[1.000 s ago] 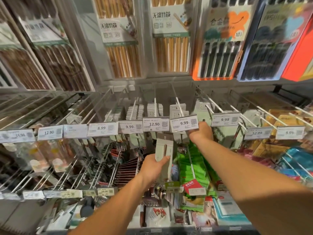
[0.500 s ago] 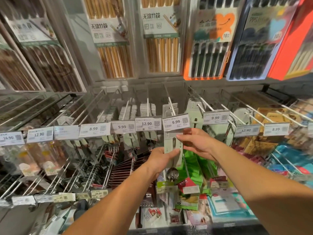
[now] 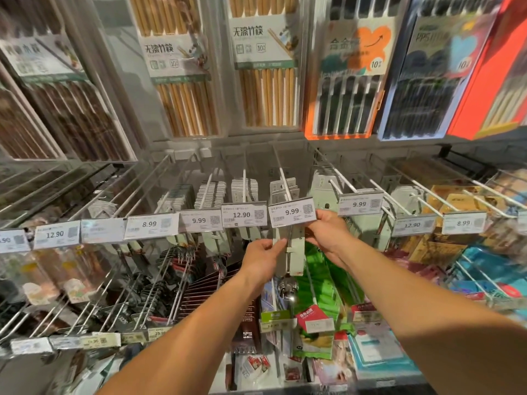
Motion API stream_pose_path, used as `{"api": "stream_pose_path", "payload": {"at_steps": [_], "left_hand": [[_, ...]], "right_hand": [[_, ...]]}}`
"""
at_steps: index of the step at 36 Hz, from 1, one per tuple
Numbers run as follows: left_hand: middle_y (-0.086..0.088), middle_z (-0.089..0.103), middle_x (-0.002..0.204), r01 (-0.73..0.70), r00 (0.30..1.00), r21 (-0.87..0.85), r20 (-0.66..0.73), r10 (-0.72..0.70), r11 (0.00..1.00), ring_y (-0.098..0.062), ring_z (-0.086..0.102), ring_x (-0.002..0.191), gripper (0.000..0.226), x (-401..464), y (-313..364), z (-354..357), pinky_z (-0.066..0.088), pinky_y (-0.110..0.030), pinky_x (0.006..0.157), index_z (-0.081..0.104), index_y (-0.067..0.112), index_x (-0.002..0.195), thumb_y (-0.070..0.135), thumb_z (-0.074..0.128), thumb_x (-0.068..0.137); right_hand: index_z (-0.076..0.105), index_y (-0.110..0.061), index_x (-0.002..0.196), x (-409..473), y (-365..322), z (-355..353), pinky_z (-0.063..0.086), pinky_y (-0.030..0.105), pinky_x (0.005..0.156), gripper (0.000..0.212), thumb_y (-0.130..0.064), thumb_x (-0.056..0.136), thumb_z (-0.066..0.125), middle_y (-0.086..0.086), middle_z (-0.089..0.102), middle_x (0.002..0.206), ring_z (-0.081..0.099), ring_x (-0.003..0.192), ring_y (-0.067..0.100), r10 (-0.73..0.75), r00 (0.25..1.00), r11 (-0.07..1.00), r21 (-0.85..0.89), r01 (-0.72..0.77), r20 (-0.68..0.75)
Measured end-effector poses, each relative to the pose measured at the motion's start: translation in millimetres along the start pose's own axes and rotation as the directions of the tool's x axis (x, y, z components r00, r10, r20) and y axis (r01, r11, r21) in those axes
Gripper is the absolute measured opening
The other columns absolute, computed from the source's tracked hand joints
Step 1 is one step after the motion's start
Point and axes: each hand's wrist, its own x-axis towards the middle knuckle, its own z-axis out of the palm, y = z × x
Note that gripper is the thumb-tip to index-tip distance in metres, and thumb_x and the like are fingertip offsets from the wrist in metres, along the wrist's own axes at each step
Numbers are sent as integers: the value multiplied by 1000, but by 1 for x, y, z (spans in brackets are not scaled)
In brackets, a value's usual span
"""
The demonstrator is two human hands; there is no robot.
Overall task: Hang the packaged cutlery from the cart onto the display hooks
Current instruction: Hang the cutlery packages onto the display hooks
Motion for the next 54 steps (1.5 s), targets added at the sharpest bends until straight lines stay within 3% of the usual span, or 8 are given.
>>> {"api": "stream_pose_path", "payload": {"at_steps": [5, 10, 15, 22, 27, 34, 51, 54], "left_hand": [[-10, 65, 80, 9, 999, -24, -51, -10, 1000, -20, 54, 70, 34, 10, 5, 7, 40, -29, 62, 72, 2, 86, 35, 65, 95], [-1, 67, 75, 25, 996, 22, -82, -23, 999, -8, 44, 51, 36, 19, 11, 11, 33, -12, 38, 67, 9, 121, 36, 58, 99], [0, 62, 74, 41, 995, 203, -98, -22, 978, -8, 49, 55, 41, 34, 7, 15, 34, -9, 34, 62, 8, 122, 41, 57, 98], [-7, 63, 96, 83, 996, 452, -22, -82, 888, -21, 58, 85, 24, 34, -12, 0, 43, -24, 71, 65, 3, 115, 18, 59, 97], [-7, 65, 114, 54, 996, 485, 34, -80, 873, -22, 62, 101, 22, 26, -17, -9, 47, -26, 85, 61, 12, 116, 19, 63, 95], [3, 55, 80, -36, 995, 476, 101, -14, 879, -8, 46, 60, 5, 9, -19, -7, 38, -14, 50, 55, 15, 95, 11, 55, 98], [-21, 70, 97, -249, 946, 500, 311, 96, 830, -38, 65, 91, 24, -86, 2, 85, 46, -34, 67, 64, 4, 91, 20, 49, 100], [-16, 66, 81, -309, 923, 477, 359, 139, 823, -29, 58, 68, 24, -108, 15, 119, 41, -30, 53, 63, 8, 82, 16, 48, 99]], "right_hand": [[66, -23, 105, 5, 10, -5, 54, 35, 90, 11, -26, 97, 59, -1, 71, 105, 65, 99, 16, -32, 996, 989, -147, 19, -84], [63, -7, 108, 6, 26, -12, 45, 23, 51, 25, -26, 102, 49, 3, 59, 66, 52, 52, 13, 86, 992, 994, -61, -92, -93], [63, -16, 96, 12, 18, 13, 57, 27, 65, 20, -11, 103, 45, 4, 72, 83, 67, 71, 18, 59, 997, 998, 36, -58, -50], [50, -5, 125, 34, 21, 19, 46, 27, 88, 23, -8, 102, 48, 0, 65, 103, 62, 69, 0, 48, 994, 998, -39, -52, -94], [52, -3, 126, 36, 22, 23, 57, 24, 64, 27, -9, 106, 35, 7, 69, 111, 68, 78, 17, 123, 992, 985, 123, -118, -40], [61, -10, 118, 3, 32, 9, 59, 32, 75, 23, -13, 101, 45, 9, 70, 111, 71, 90, 24, 168, 985, 986, 25, -168, -24], [68, -8, 79, -120, 48, -91, 41, 22, 49, 18, -15, 94, 60, 5, 64, 69, 57, 56, 14, 157, 977, 981, -94, -171, -146], [66, -5, 85, -151, 46, -123, 38, 20, 41, 17, -14, 97, 57, 8, 61, 69, 53, 54, 15, 162, 974, 982, -74, -175, -156]]}}
